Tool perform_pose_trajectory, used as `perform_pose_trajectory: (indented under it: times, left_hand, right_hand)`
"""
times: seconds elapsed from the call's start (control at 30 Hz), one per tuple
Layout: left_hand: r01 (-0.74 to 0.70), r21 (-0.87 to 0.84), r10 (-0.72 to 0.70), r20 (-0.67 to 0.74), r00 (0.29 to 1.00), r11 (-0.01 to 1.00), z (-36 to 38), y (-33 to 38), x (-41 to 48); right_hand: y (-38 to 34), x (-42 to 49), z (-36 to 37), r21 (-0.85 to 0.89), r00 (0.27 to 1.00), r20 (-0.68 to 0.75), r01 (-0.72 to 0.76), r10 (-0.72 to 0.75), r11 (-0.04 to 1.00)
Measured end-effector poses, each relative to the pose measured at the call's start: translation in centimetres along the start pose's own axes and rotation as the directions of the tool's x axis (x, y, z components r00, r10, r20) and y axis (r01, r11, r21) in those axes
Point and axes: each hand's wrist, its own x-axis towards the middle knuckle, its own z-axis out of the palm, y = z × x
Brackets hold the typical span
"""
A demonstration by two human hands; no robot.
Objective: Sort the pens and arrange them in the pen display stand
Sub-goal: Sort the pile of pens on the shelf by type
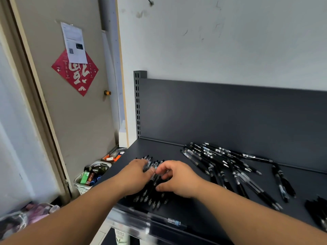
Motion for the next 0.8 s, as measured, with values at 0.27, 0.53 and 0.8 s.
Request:
perform_pose_trajectory:
  times: [0.27,0.53,0.8]
  left_hand:
    - [0.057,0.144,-0.054,-0.019,0.998,0.988,0.0,0.0,1.1]
    - [0.109,0.176,-0.111,0.002,0.994,0.978,0.3,1.5,2.8]
    - [0.122,0.189,-0.125,0.005,0.992,0.974,0.8,2.4,3.5]
  right_hand:
    - [1.7,-0.3,-1.8,0.012,0.973,-0.214,-0.080,0.081,0.997]
    - [4.6,-1.9,-7.3,-0.370,0.896,-0.376,-0.379,0.236,0.848]
    - [5.2,-1.0,-7.2,-0.566,0.894,-0.351,-0.438,0.276,0.699]
